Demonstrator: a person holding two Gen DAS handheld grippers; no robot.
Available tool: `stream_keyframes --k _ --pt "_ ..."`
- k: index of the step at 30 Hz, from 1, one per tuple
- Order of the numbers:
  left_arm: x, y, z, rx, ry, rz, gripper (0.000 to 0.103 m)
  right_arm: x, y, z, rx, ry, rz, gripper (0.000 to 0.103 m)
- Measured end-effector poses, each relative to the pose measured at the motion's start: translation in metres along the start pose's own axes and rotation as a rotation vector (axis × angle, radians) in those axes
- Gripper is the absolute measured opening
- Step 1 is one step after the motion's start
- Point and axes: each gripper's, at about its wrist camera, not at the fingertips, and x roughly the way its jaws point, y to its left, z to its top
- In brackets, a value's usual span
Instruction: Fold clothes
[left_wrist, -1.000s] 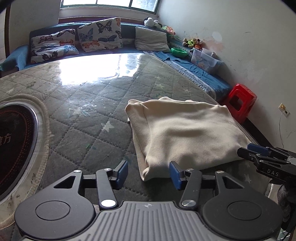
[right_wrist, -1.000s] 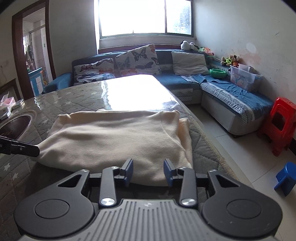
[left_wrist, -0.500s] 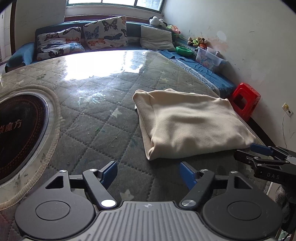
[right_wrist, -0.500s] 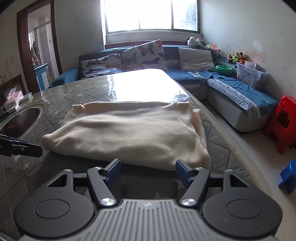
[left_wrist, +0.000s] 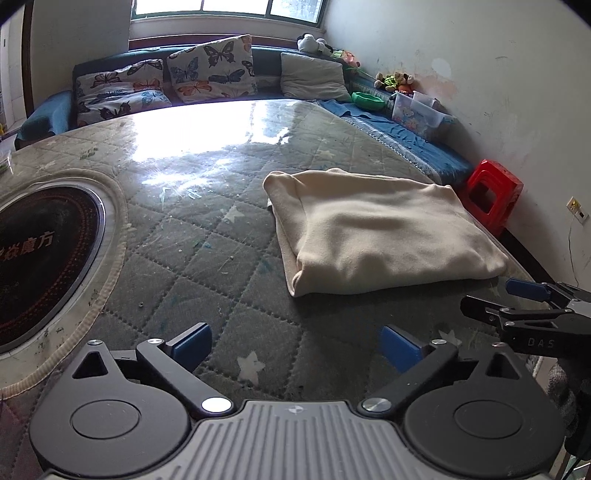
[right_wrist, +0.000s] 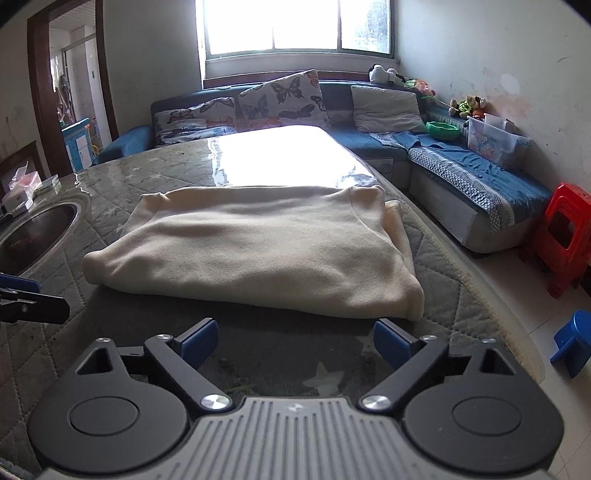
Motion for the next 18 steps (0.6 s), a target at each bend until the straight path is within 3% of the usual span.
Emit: stream_keyframes --k 4,18 --pt "-0.004 -0.007 -0.002 0.028 -0.012 0.012 0.103 -0.003 0.003 -0.002 -0.01 -0.005 -0.02 0.103" --pt "-0.016 -0.018 -0.015 0.073 -0.045 0.032 0.103 -0.016 0.002 -0.015 0.033 -0.005 -0.073 0.103"
